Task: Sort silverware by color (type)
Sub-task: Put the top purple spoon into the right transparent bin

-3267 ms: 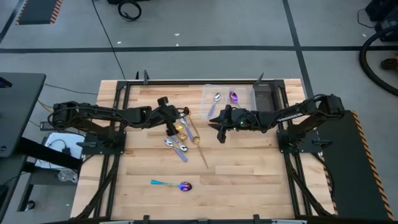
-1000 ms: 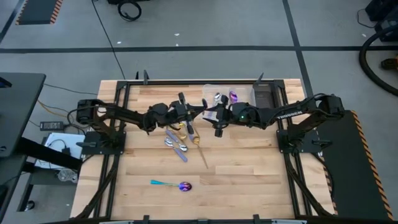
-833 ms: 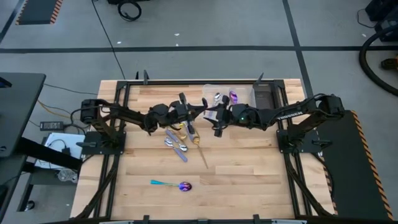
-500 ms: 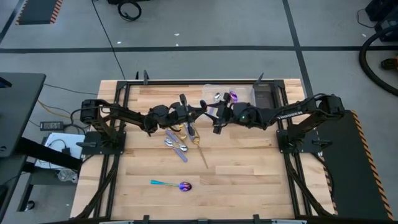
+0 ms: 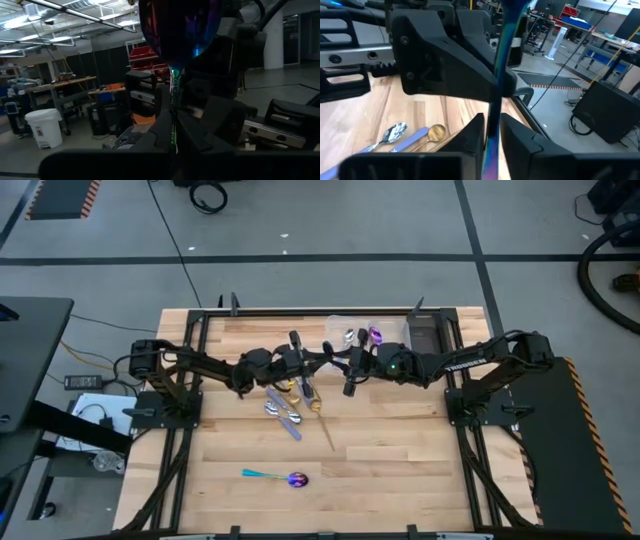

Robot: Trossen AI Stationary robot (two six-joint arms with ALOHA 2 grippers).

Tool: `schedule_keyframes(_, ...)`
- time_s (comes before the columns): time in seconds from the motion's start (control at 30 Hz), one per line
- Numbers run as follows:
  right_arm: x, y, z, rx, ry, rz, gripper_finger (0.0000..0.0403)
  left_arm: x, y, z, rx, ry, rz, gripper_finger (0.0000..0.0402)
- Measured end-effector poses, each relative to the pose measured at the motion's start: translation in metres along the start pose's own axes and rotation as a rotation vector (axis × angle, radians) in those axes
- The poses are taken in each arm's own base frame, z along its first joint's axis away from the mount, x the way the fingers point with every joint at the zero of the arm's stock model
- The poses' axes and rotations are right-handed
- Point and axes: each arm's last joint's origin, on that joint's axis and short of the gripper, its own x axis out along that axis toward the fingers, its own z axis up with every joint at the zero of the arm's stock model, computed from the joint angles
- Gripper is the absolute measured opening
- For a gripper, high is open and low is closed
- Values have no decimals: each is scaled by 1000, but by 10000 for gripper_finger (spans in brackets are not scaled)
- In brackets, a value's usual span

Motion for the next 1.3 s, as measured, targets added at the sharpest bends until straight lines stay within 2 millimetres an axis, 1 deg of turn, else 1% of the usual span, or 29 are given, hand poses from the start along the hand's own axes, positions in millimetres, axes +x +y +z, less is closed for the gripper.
schedule_keyframes(0.13, 0, -1, 0, 5, 0, -2, 30, 1, 0, 0, 2, 6, -11, 26)
schedule_keyframes(0.33, 1, -1, -1, 18, 13, -20, 29, 2, 0, -2, 5, 29, -16, 45)
schedule_keyframes(0.43, 1, -2, -2, 20, 18, -45, 11, 2, 3, -5, 8, 56, -14, 77)
schedule_keyframes(0.53, 1, -3, -2, 29, 28, -55, 10, 2, 8, -7, -11, 72, 5, 124)
schedule_keyframes(0.63, 1, -3, -8, 53, 80, -63, 10, 2, 10, -11, -18, 110, 13, 169)
schedule_keyframes(0.73, 1, -6, -13, 76, 128, -70, 10, 1, 13, -17, -24, 161, 23, 198)
schedule_keyframes(0.83, 2, -11, -18, 98, 174, -91, 10, -1, 17, -21, -26, 211, 48, 206)
schedule_keyframes(0.93, 1, -14, -24, 113, 221, -101, 10, -5, 19, -21, -45, 229, 58, 207)
schedule_keyframes(1.03, 1, -16, -28, 127, 256, -106, 11, -12, 20, -24, -50, 284, 100, 203)
schedule_keyframes(1.17, -3, -22, -26, 131, 274, -118, 11, -19, 21, -24, -69, 346, 148, 199)
schedule_keyframes(1.3, -13, -34, -22, 147, 298, -155, 11, -23, 19, -23, -88, 406, 144, 199)
